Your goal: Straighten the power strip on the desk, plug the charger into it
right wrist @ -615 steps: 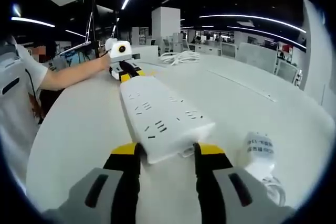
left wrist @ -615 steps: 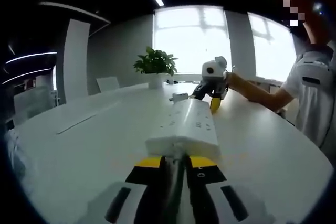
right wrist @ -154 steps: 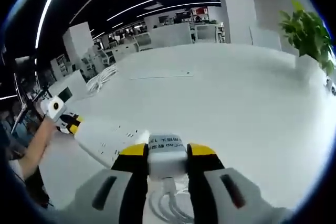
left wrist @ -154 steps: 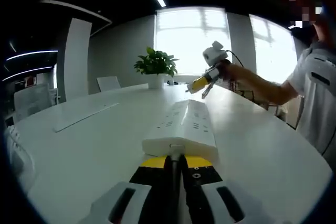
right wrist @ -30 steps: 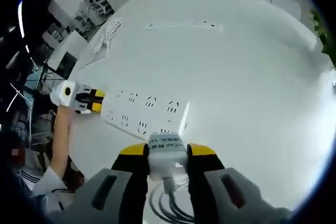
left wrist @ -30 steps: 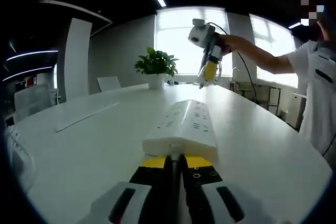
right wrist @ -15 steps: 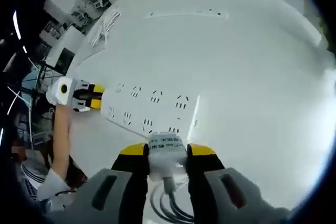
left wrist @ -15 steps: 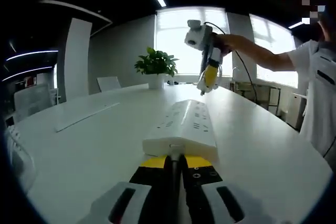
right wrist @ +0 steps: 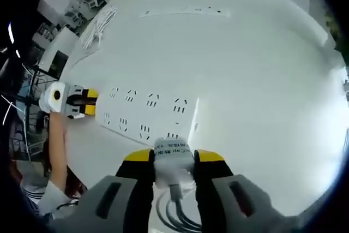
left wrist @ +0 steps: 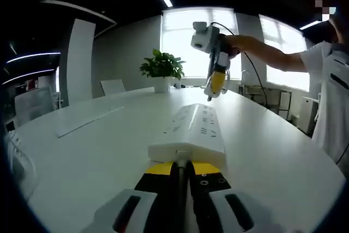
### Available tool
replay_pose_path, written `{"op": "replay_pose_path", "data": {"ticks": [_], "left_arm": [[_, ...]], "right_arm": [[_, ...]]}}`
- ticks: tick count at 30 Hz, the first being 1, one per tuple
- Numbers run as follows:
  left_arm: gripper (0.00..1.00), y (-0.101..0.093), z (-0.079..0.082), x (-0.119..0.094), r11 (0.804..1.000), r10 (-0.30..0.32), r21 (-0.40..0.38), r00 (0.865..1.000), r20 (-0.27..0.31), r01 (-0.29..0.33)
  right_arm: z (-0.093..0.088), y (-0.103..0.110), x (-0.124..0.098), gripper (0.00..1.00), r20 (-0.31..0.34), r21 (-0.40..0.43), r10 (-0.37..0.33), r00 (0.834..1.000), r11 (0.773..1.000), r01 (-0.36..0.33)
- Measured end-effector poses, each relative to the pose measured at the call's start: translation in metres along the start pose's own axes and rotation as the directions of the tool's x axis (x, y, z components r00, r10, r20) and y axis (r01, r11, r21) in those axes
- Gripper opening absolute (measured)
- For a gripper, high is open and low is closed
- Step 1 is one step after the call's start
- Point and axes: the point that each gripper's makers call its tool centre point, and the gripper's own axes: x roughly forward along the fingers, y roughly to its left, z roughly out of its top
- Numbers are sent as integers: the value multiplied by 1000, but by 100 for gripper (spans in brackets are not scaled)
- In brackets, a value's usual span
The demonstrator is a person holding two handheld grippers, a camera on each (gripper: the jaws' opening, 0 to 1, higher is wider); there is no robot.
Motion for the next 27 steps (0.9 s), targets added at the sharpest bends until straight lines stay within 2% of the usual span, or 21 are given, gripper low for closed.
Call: {"op": "replay_pose_path", "data": {"ticks": [6,12,16,18,27], "left_arm": [[13,0,0,0,1000,0,0,1000,0,0],[13,1,0,0,1000,1,0,1000,0,-1],[13,1,0,0,1000,0,0,1000,0,0],[13,1,0,0,1000,-1,-2,1000,-1,1],[13,2,2,0,1000,-1,-1,1000,-2,1]], "right_arm": [[-2,1,7,28,-20,43,-7,1000,999,8],[-1,-2,10,28,-21,64,-44,999,997,45],[-6,1,16,28,-53,102,-44,998,994,49],[-2,1,16,28,-32,95,-52,998,994,54],[2,1,19,28,-22,93,-111,994,989,113]]}}
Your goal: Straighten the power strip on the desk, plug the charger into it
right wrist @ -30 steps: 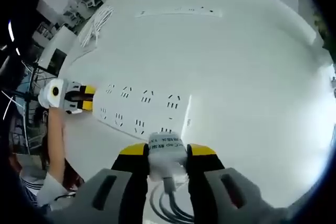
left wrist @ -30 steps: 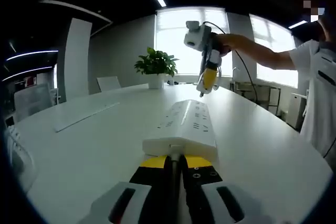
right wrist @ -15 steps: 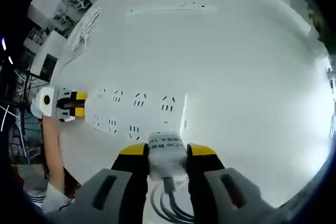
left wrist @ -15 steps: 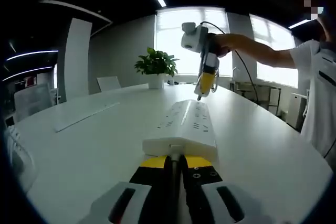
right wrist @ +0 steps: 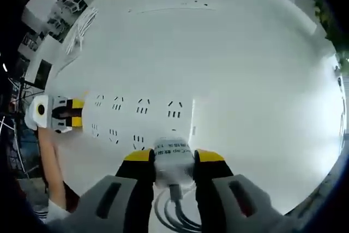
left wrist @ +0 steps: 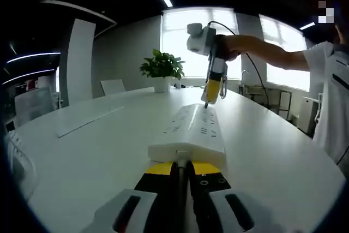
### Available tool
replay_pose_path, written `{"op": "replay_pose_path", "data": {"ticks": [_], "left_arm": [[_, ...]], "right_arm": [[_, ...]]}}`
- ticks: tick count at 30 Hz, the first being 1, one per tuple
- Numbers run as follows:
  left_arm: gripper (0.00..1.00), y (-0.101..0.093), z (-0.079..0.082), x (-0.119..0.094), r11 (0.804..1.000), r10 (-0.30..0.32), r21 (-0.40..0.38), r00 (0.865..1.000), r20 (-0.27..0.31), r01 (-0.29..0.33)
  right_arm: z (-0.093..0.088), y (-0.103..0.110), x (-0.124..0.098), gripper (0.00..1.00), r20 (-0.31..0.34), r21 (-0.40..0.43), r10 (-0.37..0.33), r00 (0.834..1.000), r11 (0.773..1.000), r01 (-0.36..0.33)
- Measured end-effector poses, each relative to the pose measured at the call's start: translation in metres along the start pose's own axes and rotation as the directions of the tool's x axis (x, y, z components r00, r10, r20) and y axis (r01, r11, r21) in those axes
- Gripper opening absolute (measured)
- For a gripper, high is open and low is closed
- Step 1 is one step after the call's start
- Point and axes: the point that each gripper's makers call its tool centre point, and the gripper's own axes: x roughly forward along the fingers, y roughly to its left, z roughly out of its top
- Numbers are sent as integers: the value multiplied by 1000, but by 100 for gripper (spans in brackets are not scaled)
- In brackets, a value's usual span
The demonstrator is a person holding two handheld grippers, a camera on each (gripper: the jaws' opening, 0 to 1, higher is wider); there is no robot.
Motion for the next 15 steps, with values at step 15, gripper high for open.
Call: {"op": "replay_pose_path", "data": {"ticks": [15], "left_arm": [[13,-2,-2,1,1000,1,1,1000,0,-1]], "right_arm": [[19,-1,10,27,9,-13,-132,991,991,132]]}}
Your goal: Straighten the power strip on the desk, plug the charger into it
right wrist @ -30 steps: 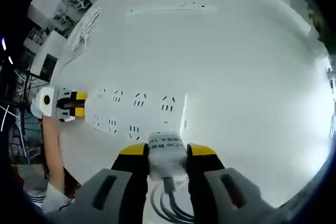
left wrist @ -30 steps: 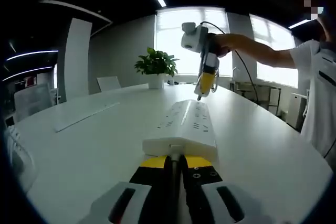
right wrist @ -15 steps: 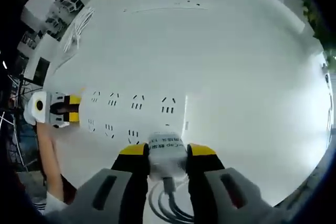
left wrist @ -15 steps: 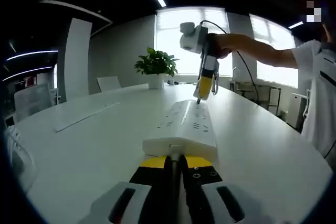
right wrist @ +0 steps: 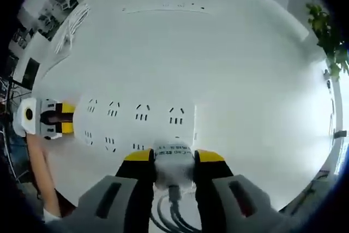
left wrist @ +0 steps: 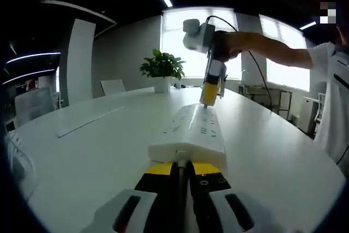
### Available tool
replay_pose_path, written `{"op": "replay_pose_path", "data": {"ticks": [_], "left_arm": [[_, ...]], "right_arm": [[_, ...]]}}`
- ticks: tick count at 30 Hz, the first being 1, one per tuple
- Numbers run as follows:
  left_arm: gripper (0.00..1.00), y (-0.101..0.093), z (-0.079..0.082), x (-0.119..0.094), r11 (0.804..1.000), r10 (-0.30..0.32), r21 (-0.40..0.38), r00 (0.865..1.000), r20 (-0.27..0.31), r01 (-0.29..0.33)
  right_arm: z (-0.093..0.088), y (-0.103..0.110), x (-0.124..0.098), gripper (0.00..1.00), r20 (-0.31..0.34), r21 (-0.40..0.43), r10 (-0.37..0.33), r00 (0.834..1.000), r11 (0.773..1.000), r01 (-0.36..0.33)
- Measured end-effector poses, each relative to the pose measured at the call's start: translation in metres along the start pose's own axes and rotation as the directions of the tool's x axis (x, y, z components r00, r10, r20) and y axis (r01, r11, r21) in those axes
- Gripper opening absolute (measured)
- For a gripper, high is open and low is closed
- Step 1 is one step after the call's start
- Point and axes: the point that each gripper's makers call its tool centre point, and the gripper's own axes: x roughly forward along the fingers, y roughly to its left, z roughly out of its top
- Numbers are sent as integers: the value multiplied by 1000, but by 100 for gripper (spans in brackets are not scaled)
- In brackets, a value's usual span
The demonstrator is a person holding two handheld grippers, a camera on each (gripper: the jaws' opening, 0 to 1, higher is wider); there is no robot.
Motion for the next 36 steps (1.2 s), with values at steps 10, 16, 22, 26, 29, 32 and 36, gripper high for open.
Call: {"op": "replay_pose_path", "data": {"ticks": [10,16,22,26,29,32,36], "left_arm": [[13,0,-1,1,1000,1,0,1000,1,-1],[13,-1,-1,0,1000,5,1,1000,1,-5],[13,-2,-1,0,1000,6,0,1000,1,-6],[13,-2,-1,-1,1000,5,-1,1000,1,-5],[13,-2,-1,-1,1000,5,-1,1000,1,-5],[13,-2,-1,-1,1000,4,-1,1000,1,-4],[13,-2,-1,-1,1000,5,-1,1000,2,-4]], "right_arm": [[2,-5,3,28,14,40,19,1000,999,-19],[-4,0,2,28,17,52,41,999,998,-42],[-17,2,-5,28,8,59,79,997,995,-79],[-21,5,-16,26,9,48,79,997,996,-79],[-20,4,-25,25,30,32,70,997,997,-71],[-17,4,-26,24,50,32,72,996,997,-74],[-17,7,-26,22,47,23,52,998,998,-53]]}}
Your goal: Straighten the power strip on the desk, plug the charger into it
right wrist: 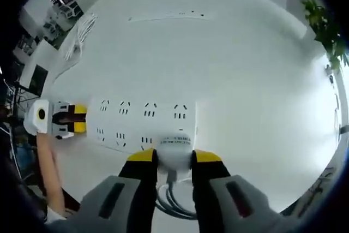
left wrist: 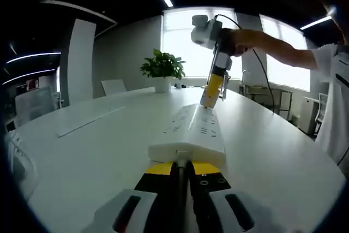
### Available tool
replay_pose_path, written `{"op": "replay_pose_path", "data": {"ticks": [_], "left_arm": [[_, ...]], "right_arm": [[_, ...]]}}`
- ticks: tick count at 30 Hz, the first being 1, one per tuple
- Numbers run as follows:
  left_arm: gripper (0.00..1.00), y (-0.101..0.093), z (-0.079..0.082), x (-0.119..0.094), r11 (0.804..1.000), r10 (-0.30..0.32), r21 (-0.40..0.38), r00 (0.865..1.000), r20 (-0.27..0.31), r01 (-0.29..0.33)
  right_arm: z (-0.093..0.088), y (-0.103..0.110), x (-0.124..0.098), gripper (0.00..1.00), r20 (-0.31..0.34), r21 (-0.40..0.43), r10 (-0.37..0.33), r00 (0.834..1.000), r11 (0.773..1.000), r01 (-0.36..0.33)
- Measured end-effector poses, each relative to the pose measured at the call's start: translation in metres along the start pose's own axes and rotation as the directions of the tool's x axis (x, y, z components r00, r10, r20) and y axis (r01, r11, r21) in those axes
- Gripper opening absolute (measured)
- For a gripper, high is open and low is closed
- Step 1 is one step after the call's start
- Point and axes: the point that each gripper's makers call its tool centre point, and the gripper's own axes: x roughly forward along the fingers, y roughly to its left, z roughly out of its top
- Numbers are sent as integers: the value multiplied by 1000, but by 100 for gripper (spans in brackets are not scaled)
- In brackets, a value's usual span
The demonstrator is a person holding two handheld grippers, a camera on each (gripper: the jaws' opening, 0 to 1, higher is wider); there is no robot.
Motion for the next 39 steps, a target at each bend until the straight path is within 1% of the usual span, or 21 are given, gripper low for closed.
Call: {"op": "replay_pose_path", "data": {"ticks": [2,4,6,7,8,10,11,13,18,21,22,23,25,29,33,39], "left_arm": [[13,1,0,0,1000,1,1,1000,0,-1],[13,1,0,0,1000,1,2,1000,0,-1],[13,1,0,0,1000,1,1,1000,0,-1],[13,1,0,0,1000,1,1,1000,0,-1],[13,1,0,0,1000,1,1,1000,0,-1],[13,1,0,0,1000,1,1,1000,0,-1],[13,1,0,0,1000,0,0,1000,1,0],[13,1,0,0,1000,0,0,1000,1,0],[13,2,0,0,1000,2,2,1000,0,-2],[13,1,0,0,1000,4,3,1000,0,-4],[13,1,0,0,1000,5,4,1000,0,-5],[13,1,0,0,1000,6,4,1000,0,-6],[13,2,0,0,1000,6,4,1000,1,-6],[13,1,0,0,1000,6,2,1000,0,-6],[13,1,0,0,1000,9,4,1000,1,-9],[13,1,0,0,1000,7,1,1000,2,-7]], "right_arm": [[3,1,1,22,-11,-24,-17,1000,1000,17],[-1,2,1,22,-12,-37,-30,999,999,29],[-3,0,0,21,-10,-25,-19,1000,1000,19],[-4,0,0,21,-12,-19,-4,1000,1000,4],[-4,0,0,21,-8,3,16,1000,1000,-16],[-4,-1,1,21,-14,14,24,1000,1000,-24],[-4,0,1,21,-16,18,26,1000,1000,-26],[-6,3,1,21,-21,-11,14,1000,1000,-14],[-5,3,2,21,-26,-10,-3,1000,1000,3],[-4,1,3,21,-29,4,12,1000,1000,-12],[-4,1,4,21,-27,22,20,999,1000,-19],[-3,2,4,21,-30,17,22,999,1000,-21],[-3,3,5,21,-30,16,11,999,1000,-11],[-2,4,7,21,-48,-18,-41,998,999,40],[0,1,9,21,-70,-4,-34,997,999,34],[2,0,12,21,-69,-12,-29,997,1000,28]]}}
